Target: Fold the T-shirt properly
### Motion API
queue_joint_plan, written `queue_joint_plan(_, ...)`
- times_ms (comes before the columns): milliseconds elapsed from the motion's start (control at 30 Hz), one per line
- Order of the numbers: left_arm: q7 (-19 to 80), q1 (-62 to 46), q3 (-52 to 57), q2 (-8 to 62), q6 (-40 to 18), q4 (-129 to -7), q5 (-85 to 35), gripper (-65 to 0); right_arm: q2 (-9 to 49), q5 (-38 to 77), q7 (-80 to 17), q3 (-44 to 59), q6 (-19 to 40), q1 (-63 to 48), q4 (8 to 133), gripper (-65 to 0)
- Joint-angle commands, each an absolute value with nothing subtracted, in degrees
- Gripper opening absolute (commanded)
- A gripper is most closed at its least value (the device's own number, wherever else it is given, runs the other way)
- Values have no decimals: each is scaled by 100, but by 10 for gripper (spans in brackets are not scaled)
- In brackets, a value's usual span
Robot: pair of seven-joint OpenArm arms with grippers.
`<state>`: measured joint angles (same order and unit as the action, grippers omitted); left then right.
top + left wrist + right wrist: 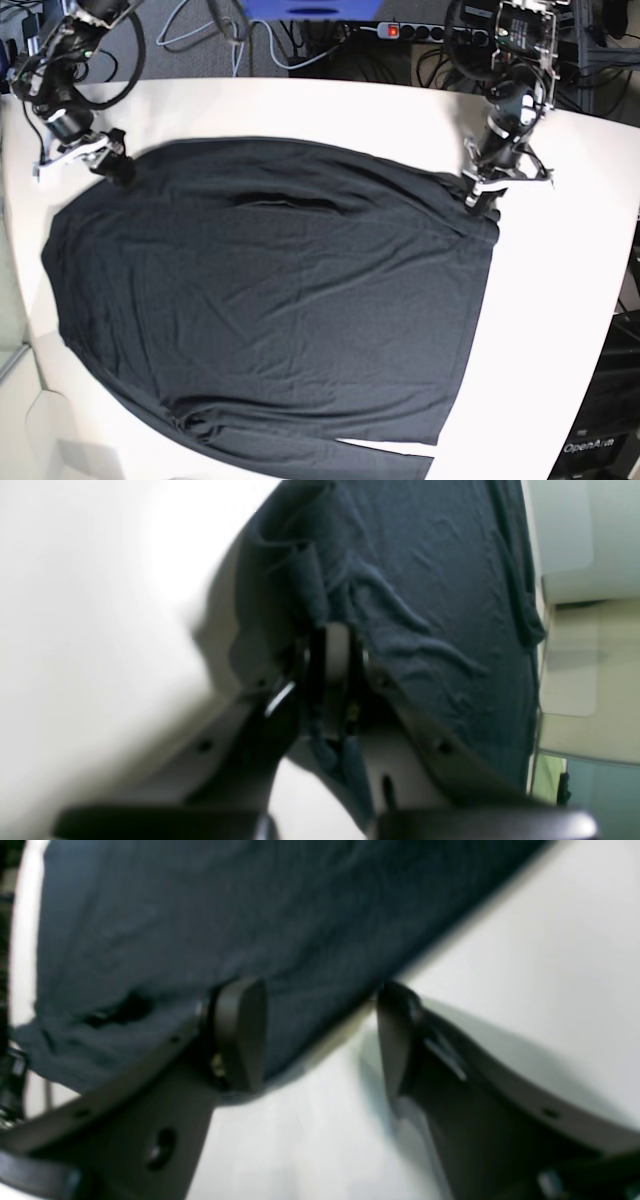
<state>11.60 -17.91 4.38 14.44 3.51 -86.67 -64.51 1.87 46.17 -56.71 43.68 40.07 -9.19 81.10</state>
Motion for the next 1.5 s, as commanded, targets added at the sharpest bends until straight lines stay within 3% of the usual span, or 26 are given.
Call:
queue_joint_plan(0, 1086, -1754, 462, 1499, 277, -8760, -6475, -624, 215, 4435, -5851, 4374, 4000, -901, 8048, -296)
queue_joint_plan(233, 1086, -1754, 462, 1499, 277, -8760, -6475, -624, 224, 4462, -5859, 4338, 4000, -875, 7925, -310)
queue_joint_plan(433, 1086, -1754, 462, 1481, 277, -8760, -6475, -624, 242, 4462, -5859, 4338, 4000, -866, 7925, -467)
queue_joint_plan(1000, 1086, -1754, 453, 1481, 277, -8760, -6475, -624, 356, 4435, -5859, 4163, 4000, -558, 7925, -482)
queue_joint_plan(1200, 1086, -1754, 453, 1481, 277, -8760, -6484, -624, 374, 4435, -5859, 4154, 4000, -593, 7943, -612)
queue_joint_plan(1467, 1086, -1754, 453, 1481, 277, -8760, -6484, -624, 453, 4453, -5859, 4163, 4000, -576, 7969, -622)
